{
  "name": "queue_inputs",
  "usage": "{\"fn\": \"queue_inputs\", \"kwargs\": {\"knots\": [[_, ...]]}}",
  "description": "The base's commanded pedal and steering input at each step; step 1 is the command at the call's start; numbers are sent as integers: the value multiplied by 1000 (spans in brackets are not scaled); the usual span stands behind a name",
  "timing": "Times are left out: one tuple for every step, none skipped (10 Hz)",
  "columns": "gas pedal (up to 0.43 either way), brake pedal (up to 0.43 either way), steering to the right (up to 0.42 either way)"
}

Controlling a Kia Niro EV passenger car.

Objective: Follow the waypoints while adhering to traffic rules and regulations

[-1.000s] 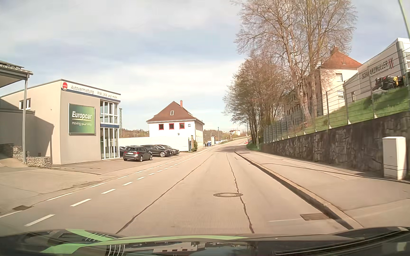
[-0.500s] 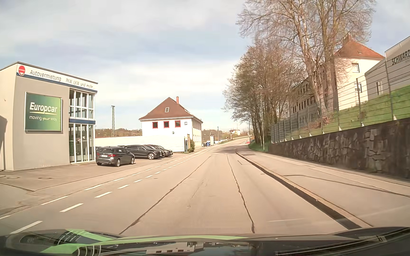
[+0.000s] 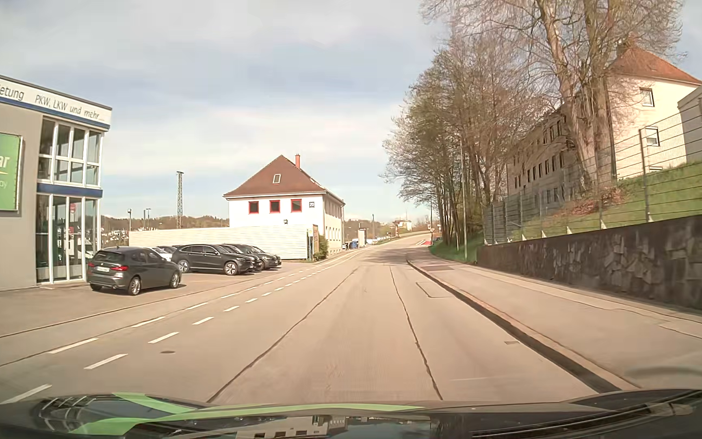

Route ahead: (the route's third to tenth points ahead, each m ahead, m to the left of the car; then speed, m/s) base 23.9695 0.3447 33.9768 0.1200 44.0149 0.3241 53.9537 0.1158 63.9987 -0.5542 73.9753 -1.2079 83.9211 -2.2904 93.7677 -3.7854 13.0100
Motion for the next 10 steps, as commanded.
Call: {"fn": "queue_inputs", "kwargs": {"knots": [[87,0,-2],[87,0,-2],[59,0,-2],[47,0,-2],[47,0,-2],[59,0,-2],[67,0,-2],[79,0,-2],[79,0,-1],[98,0,-1]]}}
